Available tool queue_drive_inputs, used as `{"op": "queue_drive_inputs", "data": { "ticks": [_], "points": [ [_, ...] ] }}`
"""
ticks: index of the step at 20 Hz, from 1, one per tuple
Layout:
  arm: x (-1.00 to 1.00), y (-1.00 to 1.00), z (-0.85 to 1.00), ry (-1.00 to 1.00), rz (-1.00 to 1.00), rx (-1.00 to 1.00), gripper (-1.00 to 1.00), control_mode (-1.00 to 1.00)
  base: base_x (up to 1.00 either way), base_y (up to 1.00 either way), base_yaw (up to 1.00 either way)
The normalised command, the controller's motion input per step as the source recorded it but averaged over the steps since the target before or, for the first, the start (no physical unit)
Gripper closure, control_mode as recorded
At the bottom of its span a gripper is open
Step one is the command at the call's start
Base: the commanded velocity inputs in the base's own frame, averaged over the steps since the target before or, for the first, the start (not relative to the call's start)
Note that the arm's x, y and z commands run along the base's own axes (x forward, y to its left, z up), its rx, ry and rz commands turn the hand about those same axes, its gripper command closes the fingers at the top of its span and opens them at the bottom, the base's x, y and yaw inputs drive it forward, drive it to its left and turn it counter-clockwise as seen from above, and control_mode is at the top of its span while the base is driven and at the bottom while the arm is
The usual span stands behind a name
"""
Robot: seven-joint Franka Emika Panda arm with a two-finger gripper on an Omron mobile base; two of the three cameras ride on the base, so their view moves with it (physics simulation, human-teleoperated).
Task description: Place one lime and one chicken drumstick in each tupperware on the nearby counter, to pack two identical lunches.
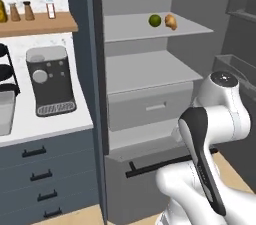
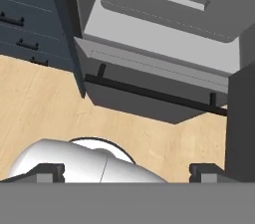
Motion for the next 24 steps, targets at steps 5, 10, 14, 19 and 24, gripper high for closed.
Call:
{"op": "queue_drive_inputs", "data": {
  "ticks": [5,10,14,19,24],
  "points": [
    [0.0,0.0,0.0,0.0,0.0,0.0,-1.0,1.0,0.37,-0.13,-0.24],
    [0.0,0.0,0.0,0.0,0.0,0.0,-1.0,1.0,0.35,-0.23,-0.2],
    [0.0,0.0,0.0,0.0,0.0,0.0,-1.0,1.0,0.5,-0.15,-0.14],
    [0.0,0.0,0.0,0.0,0.0,0.0,-1.0,1.0,0.5,-0.1,-0.1],
    [0.15,-0.03,0.0,-0.01,0.0,0.0,-1.0,-1.0,0.12,-0.07,-0.02]
  ]
}}
